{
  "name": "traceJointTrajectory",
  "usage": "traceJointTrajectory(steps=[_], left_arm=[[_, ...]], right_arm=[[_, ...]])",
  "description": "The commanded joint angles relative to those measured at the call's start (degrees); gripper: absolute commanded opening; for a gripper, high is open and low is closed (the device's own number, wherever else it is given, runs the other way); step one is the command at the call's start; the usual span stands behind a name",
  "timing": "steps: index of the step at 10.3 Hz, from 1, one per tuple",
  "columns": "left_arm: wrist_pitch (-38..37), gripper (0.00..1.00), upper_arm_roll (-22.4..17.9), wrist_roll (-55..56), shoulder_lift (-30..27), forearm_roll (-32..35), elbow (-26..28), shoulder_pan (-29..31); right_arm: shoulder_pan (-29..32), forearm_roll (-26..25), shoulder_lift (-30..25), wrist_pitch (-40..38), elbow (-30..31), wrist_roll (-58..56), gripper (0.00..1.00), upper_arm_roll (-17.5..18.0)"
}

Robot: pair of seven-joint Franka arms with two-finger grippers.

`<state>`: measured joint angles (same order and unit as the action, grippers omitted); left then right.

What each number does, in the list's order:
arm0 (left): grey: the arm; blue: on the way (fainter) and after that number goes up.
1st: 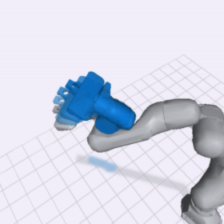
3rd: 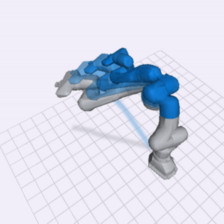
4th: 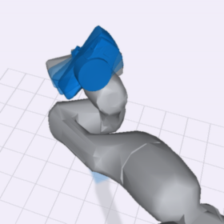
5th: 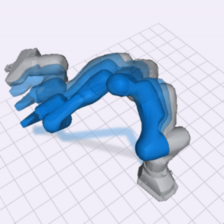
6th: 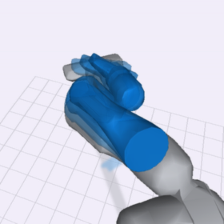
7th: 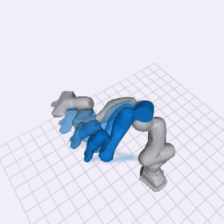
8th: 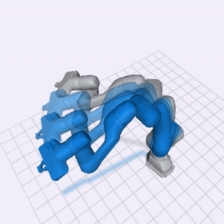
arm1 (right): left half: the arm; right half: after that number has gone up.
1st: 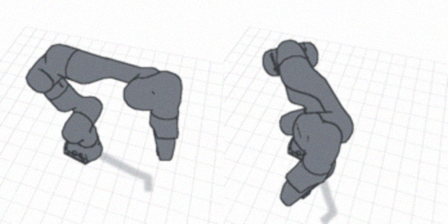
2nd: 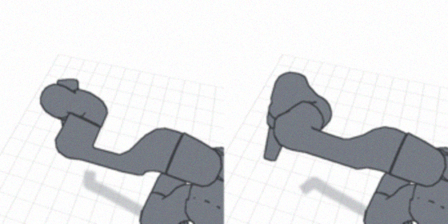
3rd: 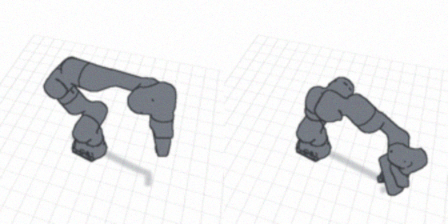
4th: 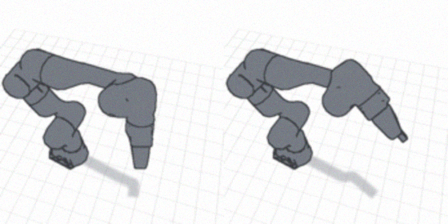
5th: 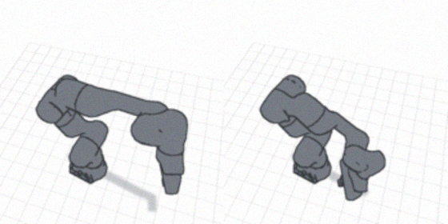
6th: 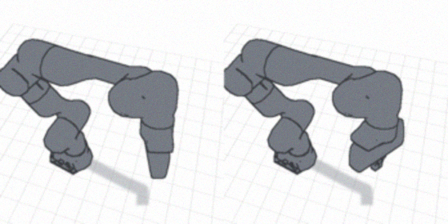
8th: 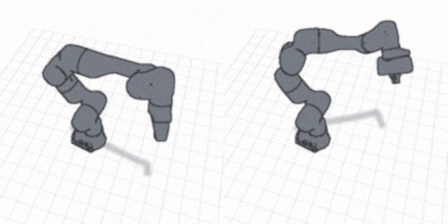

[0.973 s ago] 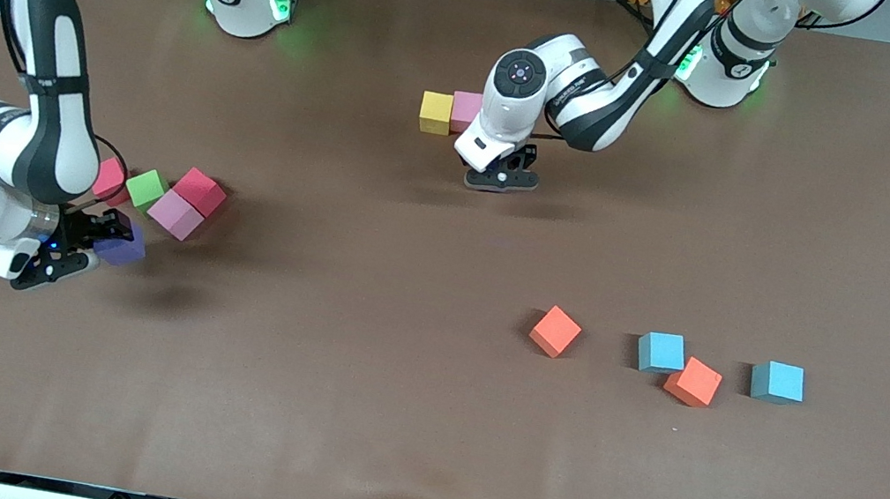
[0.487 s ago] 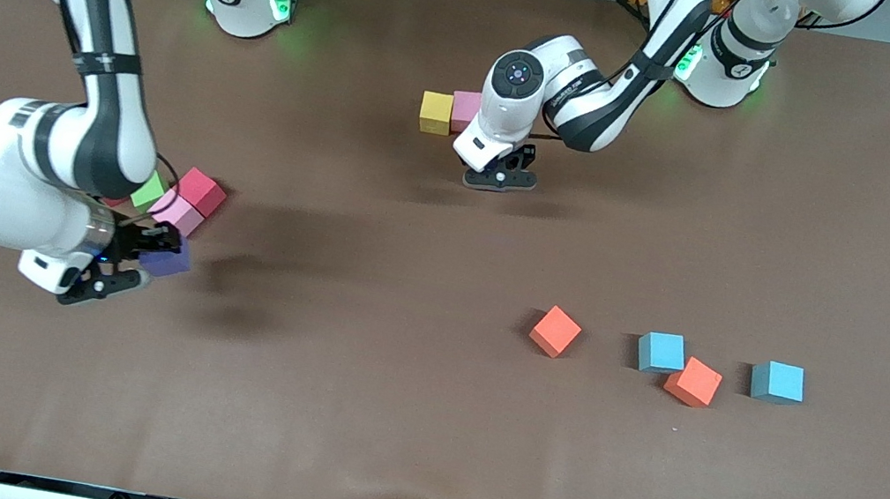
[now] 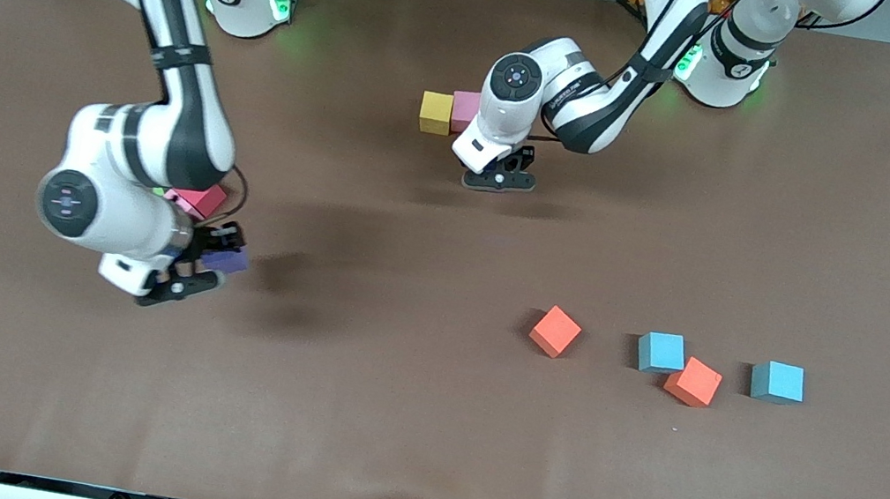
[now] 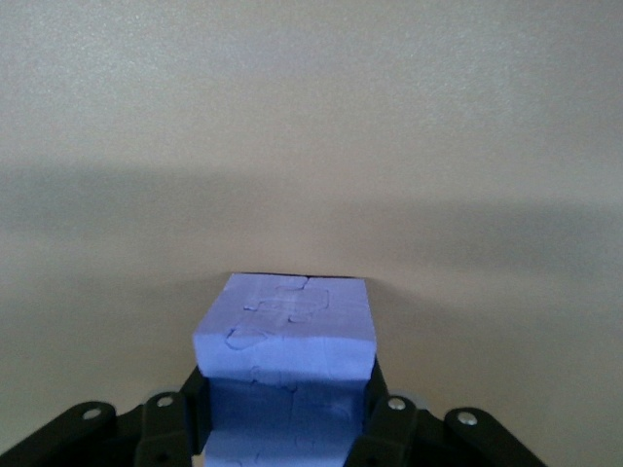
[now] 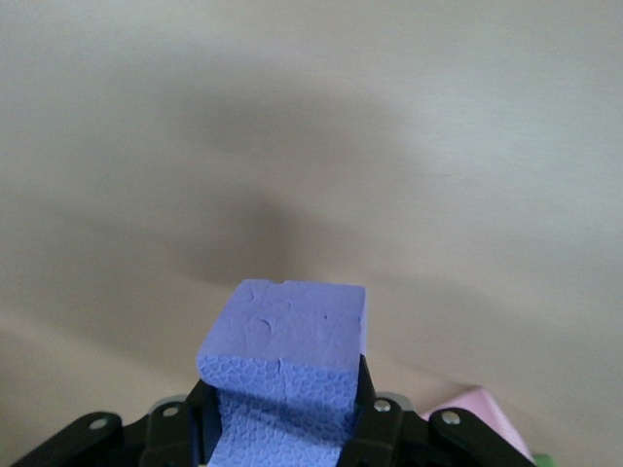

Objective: Form number 2 with 11 blocks
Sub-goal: 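Carry the purple block with the right gripper while the left gripper withdraws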

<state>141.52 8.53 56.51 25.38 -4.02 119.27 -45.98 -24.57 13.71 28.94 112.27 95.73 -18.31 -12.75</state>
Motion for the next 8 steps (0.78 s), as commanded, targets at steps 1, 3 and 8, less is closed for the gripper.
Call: traceJointTrajectory(steps=[1, 3, 8], left_arm=[[0.25, 0.68, -0.7, -0.52, 0.54, -0.38, -1.05, -0.87], [0.25, 1.0, -0.79, -0.78, 0.8, 0.76, -1.06, -0.87], [-0.71, 1.0, -0.79, -0.26, -2.69, 2.61, -0.97, -0.61]], right_arm=[[-1.87, -0.26, 0.85, 1.98, 0.42, 0.99, 0.26, 1.85], [-3.02, -0.26, 0.85, 5.32, 2.53, 1.08, 0.26, 1.94], [-4.95, -0.26, 0.85, 5.24, 2.89, 0.64, 0.26, 1.94]])
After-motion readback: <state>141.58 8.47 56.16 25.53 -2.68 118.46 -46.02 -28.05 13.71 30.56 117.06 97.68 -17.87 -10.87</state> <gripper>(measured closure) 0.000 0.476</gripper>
